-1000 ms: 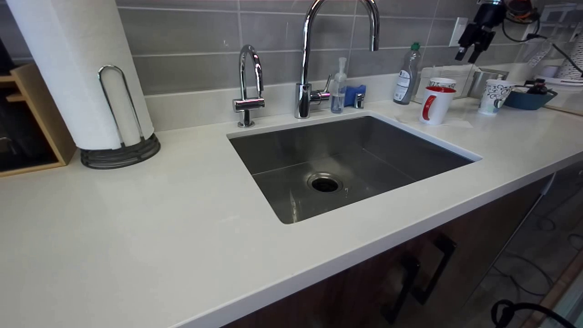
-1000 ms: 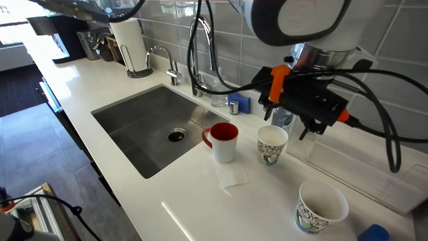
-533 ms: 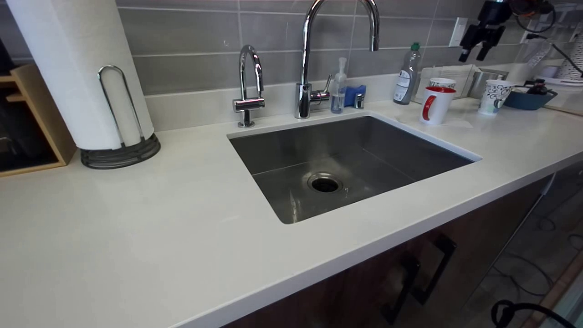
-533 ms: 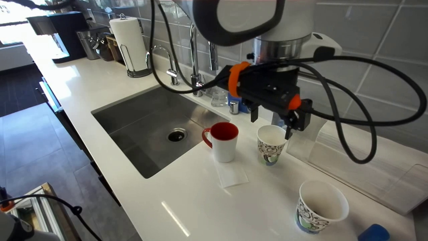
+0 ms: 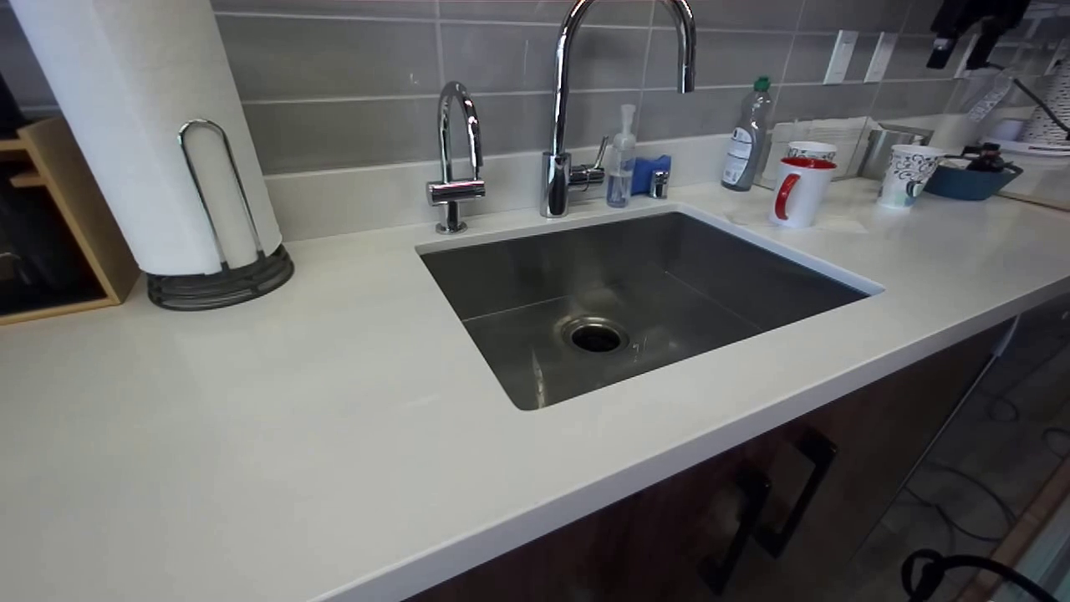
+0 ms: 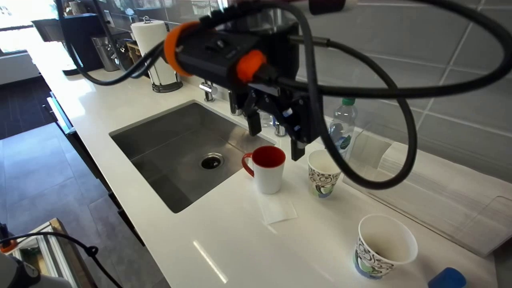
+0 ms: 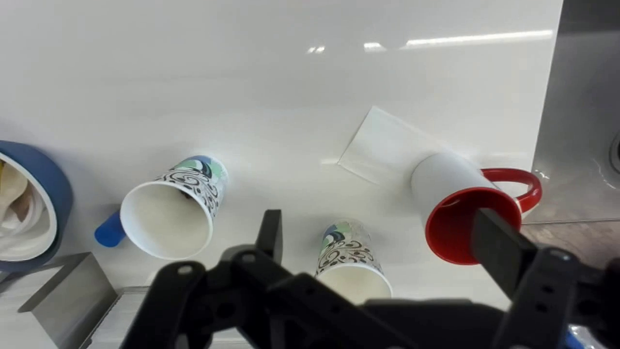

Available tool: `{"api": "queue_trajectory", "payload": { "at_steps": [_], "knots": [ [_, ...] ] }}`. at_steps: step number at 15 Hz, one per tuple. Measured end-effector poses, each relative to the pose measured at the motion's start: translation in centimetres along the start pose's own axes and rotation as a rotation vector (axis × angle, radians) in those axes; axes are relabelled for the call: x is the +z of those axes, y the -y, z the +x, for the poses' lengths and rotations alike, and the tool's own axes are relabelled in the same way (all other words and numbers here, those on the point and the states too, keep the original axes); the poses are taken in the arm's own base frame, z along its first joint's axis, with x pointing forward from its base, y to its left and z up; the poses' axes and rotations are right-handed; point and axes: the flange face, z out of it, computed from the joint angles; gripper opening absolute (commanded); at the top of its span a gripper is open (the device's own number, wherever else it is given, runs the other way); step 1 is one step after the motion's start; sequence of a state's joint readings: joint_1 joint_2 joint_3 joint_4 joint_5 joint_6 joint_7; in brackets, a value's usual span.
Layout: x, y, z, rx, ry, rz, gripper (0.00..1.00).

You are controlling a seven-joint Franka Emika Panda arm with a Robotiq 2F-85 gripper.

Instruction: Pick the white paper cup on the left and pour its contents into the white paper cup on the right

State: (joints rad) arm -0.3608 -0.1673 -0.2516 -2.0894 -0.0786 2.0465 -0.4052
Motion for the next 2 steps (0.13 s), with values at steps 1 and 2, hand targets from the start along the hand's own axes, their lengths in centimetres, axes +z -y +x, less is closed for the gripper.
{"api": "queue_trajectory", "payload": {
  "at_steps": [1, 2],
  "knots": [
    [-0.45, -0.14, -0.22, 0.003, -0.009, -0.001, 1.0],
    [-0.25, -0.16, -0.18, 0.004, -0.006, 0.0, 1.0]
  ]
}}
